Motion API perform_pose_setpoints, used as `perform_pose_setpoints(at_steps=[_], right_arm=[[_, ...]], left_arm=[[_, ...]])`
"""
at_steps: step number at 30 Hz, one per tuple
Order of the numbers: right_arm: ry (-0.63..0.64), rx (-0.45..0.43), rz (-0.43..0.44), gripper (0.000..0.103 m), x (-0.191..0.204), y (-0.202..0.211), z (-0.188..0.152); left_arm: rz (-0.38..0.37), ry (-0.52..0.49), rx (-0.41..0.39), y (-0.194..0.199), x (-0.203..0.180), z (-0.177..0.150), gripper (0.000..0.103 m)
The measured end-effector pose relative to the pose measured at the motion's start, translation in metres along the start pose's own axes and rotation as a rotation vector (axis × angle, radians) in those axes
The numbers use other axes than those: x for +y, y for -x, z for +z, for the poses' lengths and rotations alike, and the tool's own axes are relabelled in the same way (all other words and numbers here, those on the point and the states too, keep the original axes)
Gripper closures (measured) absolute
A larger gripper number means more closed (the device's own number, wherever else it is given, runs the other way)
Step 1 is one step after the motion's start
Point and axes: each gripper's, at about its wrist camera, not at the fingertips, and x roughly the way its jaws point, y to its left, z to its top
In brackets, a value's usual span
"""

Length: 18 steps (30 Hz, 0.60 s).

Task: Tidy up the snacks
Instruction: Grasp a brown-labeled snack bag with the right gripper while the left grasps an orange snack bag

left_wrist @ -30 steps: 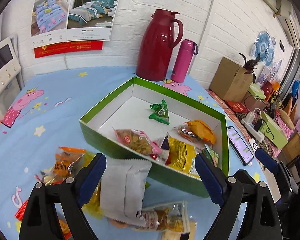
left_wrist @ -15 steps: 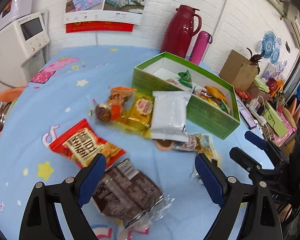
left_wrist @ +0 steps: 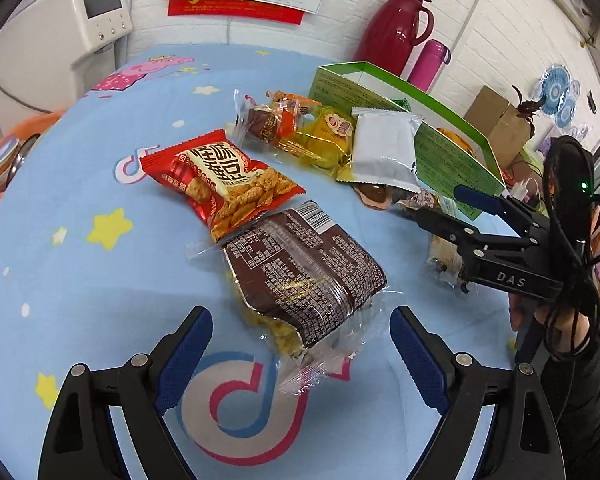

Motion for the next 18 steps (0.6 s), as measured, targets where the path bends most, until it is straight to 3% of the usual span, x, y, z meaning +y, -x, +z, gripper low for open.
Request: perform_pose_setpoints(at_steps=[3,5,8,14,18], right_arm=[[0.038,0.014,-0.005,0.016,0.000,-0.010,0.003],[0.047,0.033,-0.006,0.024,0.000,-0.018,0.005],[0.034,0.069,-0.003,0.061,-0.001,-0.024,0.004],[-0.008,0.055,-0.007,0.067,-0.003,-0.014,-0.004],[-0.074,0.020,0.014,0.067,-0.010,0.003,-0.008]], left_arm=[[0.009,0.010,-0.011,0.001,0.004,0.004,0.011],[0.007,0.026,-0.020,0.003,0.007,0.010,0.011],[-0.008,0.018,-0.038,0.004,0.004,0.021,0.011],[-0.016,-0.065,-0.058,-0.005,-0.018,0.043,0.011],[-0.032,-0.033,-0.062,-0.010,-0.015,0.061,0.011]])
